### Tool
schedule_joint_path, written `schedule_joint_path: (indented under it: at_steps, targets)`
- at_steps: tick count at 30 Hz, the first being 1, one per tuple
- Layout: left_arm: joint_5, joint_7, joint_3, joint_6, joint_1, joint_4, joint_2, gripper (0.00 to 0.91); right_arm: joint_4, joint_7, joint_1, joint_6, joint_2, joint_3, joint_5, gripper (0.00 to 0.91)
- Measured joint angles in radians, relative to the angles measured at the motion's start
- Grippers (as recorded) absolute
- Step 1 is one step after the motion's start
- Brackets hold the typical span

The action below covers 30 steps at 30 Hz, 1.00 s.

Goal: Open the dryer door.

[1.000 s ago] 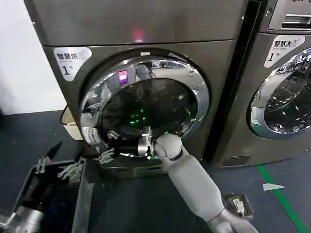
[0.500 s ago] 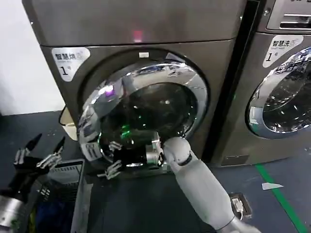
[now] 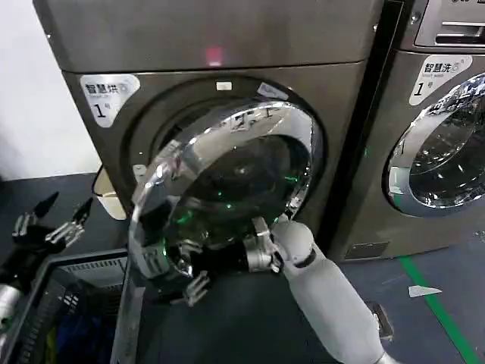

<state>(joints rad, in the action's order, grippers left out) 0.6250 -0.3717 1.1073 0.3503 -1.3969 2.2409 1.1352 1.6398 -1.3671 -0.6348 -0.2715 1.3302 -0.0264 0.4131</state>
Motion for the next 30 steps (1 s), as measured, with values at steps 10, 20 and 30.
schedule_joint_path:
  at_steps: [10,20,30]
  targets:
    - [0.076,-0.104,-0.052,-0.013,0.034,-0.041,-0.045,0.907,0.054,-0.066,-0.060,0.043,-0.076,-0.033,0.004,0.907]
    - [0.155,-0.116,-0.098,-0.009,0.048,-0.049,-0.089,0.907,0.117,-0.083,-0.131,0.098,-0.169,-0.085,0.012,0.907]
    - [0.178,-0.116,-0.179,-0.004,0.081,-0.045,-0.123,0.907,0.186,-0.094,-0.225,0.113,-0.255,-0.182,0.044,0.907]
